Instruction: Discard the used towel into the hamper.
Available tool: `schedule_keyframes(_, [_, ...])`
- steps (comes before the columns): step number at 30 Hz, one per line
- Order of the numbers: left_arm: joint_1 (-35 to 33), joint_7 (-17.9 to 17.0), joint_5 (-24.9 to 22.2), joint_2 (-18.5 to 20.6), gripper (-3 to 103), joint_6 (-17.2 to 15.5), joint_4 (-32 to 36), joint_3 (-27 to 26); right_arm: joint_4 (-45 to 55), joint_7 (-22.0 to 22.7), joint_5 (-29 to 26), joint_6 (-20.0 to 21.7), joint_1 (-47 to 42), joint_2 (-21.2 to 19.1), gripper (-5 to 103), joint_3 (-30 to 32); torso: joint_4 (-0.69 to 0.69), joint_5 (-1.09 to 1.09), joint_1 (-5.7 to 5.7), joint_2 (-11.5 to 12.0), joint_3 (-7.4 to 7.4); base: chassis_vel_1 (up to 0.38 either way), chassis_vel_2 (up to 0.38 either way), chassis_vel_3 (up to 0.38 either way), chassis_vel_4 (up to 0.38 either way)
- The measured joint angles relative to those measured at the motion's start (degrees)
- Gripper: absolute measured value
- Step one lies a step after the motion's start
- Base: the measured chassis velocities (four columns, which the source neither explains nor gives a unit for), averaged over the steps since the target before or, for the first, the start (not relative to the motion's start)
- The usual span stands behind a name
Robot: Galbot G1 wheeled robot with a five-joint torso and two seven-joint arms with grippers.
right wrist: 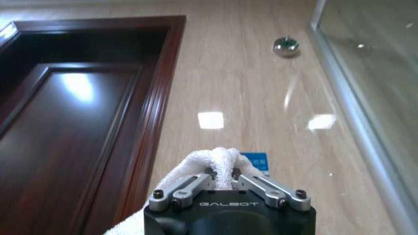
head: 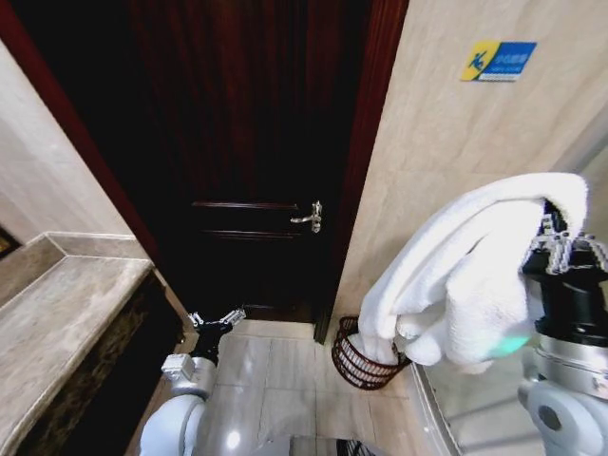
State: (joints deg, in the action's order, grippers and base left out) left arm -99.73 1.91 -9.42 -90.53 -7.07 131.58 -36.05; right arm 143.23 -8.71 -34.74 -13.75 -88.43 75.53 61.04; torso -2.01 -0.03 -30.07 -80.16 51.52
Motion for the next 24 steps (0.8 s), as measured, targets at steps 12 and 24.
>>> schedule_keyframes(12, [-0.01, 0.00, 0.00, 0.00, 100, 0.00, 0.00, 0.00, 0.00, 3.60, 4.03, -1.66, -4.68, 3.45, 4, 2.30, 0.03, 0.04, 0.08, 0.03, -0.05, -0.107, 0.122, 0.101, -0.102])
schedule_keyframes(24, [-0.01, 0.00, 0.00, 0.00, 100, 0.00, 0.00, 0.00, -1.84, 1.35, 4.04, -2.11, -1.48, 2.94, 4, 0.53, 0.00, 0.02, 0.07, 0.07, -0.06, 0.021, -0.022, -0.022, 0.018])
